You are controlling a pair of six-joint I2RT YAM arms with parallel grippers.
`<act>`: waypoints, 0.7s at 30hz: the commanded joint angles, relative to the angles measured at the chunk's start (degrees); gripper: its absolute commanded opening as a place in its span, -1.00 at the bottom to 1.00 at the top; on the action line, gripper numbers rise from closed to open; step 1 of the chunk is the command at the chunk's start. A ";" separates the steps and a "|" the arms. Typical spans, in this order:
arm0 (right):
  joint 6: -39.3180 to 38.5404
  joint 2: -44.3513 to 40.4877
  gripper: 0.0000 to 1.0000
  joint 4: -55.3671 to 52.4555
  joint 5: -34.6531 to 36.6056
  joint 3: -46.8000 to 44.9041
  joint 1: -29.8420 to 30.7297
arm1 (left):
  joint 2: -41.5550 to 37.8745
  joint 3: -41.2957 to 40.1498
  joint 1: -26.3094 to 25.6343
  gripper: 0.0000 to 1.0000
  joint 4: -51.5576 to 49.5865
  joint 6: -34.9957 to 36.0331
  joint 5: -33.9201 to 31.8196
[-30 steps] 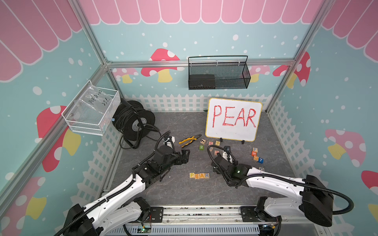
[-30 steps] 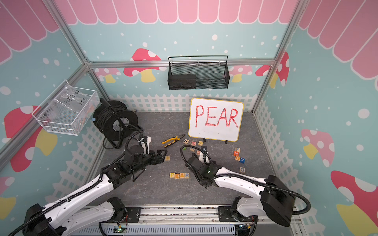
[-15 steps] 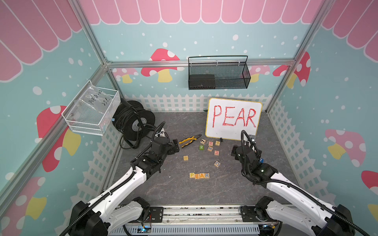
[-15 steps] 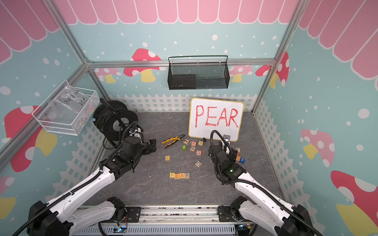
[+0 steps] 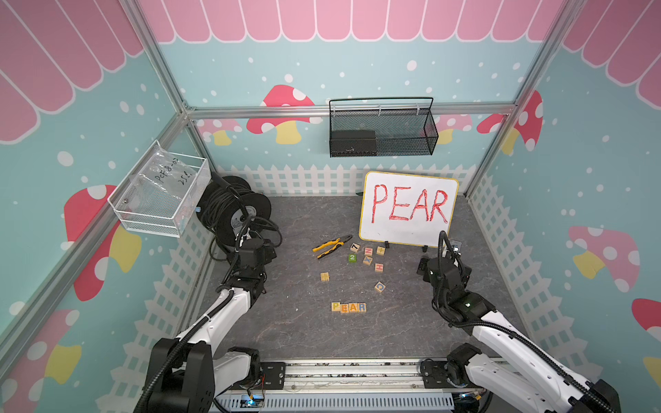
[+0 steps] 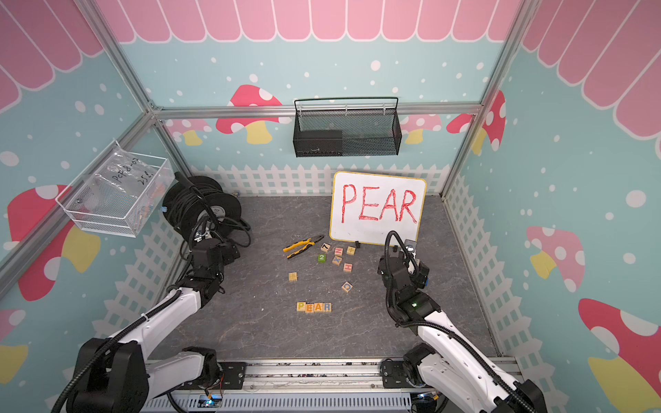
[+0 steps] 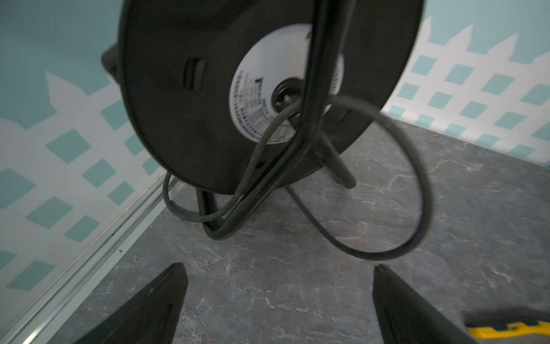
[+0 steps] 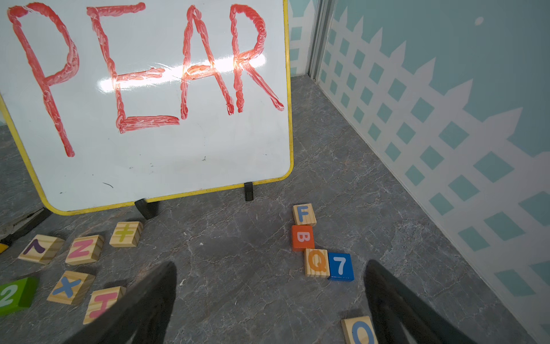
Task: Spell the uppercase word “pear” with letter blocks
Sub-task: Reset both arms
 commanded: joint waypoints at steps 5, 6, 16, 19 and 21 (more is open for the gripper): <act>-0.61 0.96 0.99 1.35 0.51 -1.18 -1.28 | 6.57 -6.47 1.29 0.99 21.45 4.05 2.37; -0.61 1.56 0.99 1.49 0.82 -1.14 -1.50 | 7.34 -6.65 1.40 0.99 23.95 5.36 2.07; -4.15 5.82 0.99 17.18 0.82 -7.42 -9.38 | 19.94 -8.96 1.94 0.99 44.04 10.47 7.78; -7.48 7.66 0.98 27.46 1.99 -11.06 -11.99 | 19.78 -9.10 1.99 0.99 43.88 10.56 10.13; -12.04 8.95 0.99 34.68 0.65 -12.70 -13.45 | 19.84 -8.30 2.00 0.99 42.35 11.03 11.35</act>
